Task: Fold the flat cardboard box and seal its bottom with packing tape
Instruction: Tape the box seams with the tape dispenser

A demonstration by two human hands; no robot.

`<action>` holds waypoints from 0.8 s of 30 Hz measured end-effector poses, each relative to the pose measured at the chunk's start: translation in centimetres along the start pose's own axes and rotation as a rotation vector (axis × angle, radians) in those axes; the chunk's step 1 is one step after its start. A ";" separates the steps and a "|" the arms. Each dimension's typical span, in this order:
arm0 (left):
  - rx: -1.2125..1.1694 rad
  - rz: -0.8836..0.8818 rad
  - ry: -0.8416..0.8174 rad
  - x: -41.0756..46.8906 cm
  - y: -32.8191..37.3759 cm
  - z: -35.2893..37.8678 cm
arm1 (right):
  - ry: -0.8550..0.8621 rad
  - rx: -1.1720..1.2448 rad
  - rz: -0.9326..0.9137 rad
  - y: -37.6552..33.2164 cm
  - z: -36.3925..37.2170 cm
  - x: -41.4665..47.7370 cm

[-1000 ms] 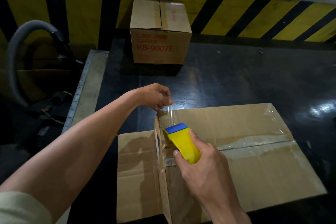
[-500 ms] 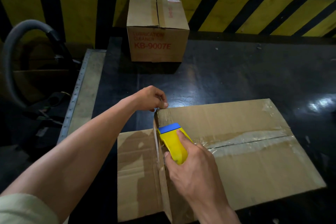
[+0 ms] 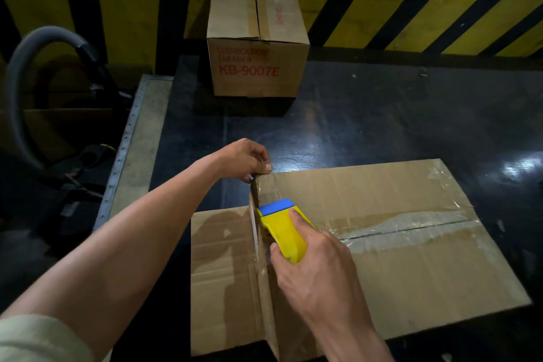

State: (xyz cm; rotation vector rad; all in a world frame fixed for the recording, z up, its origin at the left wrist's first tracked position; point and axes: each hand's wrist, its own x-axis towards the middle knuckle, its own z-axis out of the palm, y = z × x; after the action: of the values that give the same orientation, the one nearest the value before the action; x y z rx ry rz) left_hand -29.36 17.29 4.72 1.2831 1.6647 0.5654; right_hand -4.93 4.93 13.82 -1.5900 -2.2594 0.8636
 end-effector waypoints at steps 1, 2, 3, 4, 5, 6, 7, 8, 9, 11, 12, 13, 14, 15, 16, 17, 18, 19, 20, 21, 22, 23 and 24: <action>0.001 -0.002 -0.005 0.0 0.0 0.0 | 0.003 -0.004 -0.001 0.0 0.0 0.0; -0.002 -0.003 -0.008 0.0 0.1 0.0 | 0.007 -0.003 0.001 0.1 0.0 0.1; -0.009 -0.006 -0.010 -0.1 0.1 0.0 | 0.009 0.001 0.005 0.1 0.0 0.1; -0.018 -0.010 -0.011 -0.1 0.1 0.0 | 0.012 0.009 0.009 0.2 0.0 0.1; -0.025 -0.014 -0.008 -0.1 0.1 0.0 | 0.013 0.016 0.009 0.2 0.0 0.1; -0.030 -0.016 -0.004 -0.1 0.1 0.1 | 0.016 0.022 0.008 0.2 0.1 0.1; -0.034 -0.018 -0.001 -0.1 0.1 0.1 | 0.018 0.028 0.006 0.2 0.2 0.2; -0.039 -0.020 0.000 -0.1 0.1 0.1 | 0.020 0.031 0.006 0.2 0.3 0.2; -0.043 -0.022 -0.002 -0.1 0.1 0.1 | 0.021 0.033 0.007 0.3 0.3 0.3; -0.046 -0.029 -0.010 0.0 0.0 0.1 | 0.018 0.033 0.010 0.3 0.3 0.3; -0.043 -0.036 -0.012 0.0 -0.1 0.0 | 0.016 0.036 0.011 0.3 0.3 0.3; -0.034 -0.043 -0.015 0.0 -0.2 0.0 | 0.015 0.038 0.009 0.2 0.3 0.3; -0.022 -0.052 -0.023 0.1 -0.2 -0.1 | 0.014 0.038 0.007 0.1 0.3 0.3; -0.010 -0.064 -0.035 0.1 -0.2 -0.2 | 0.013 0.034 0.005 0.1 0.3 0.4; -0.003 -0.079 -0.050 0.2 -0.2 -0.3 | 0.013 0.027 0.002 0.1 0.3 0.5; -0.001 -0.102 -0.060 0.2 -0.3 -0.4 | 0.012 0.019 -0.002 0.1 0.3 0.5; -0.003 -0.126 -0.065 0.2 -0.2 -0.5 | 0.013 0.014 -0.003 0.1 0.4 0.5; -0.005 -0.150 -0.066 0.3 -0.1 -0.6 | 0.013 0.013 -0.001 0.1 0.4 0.6; -0.009 -0.173 -0.067 0.3 0.0 -0.6 | 0.013 0.015 0.004 0.1 0.4 0.6; -0.013 -0.191 -0.071 0.4 0.0 -0.6 | 0.012 0.017 0.006 0.1 0.4 0.7; -0.011 -0.205 -0.076 0.5 0.1 -0.5 | 0.013 0.016 0.006 0.1 0.4 0.7; -0.008 -0.213 -0.081 0.5 0.2 -0.5 | 0.013 0.013 0.004 0.1 0.5 0.8; -0.003 -0.220 -0.079 0.5 0.4 -0.5 | 0.011 0.009 0.003 0.1 0.5 0.9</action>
State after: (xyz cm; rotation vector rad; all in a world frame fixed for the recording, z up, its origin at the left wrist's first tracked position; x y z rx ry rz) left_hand -29.63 17.95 5.04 1.0889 1.7104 0.3796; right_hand -5.46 5.57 13.27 -1.5905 -2.2430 0.8625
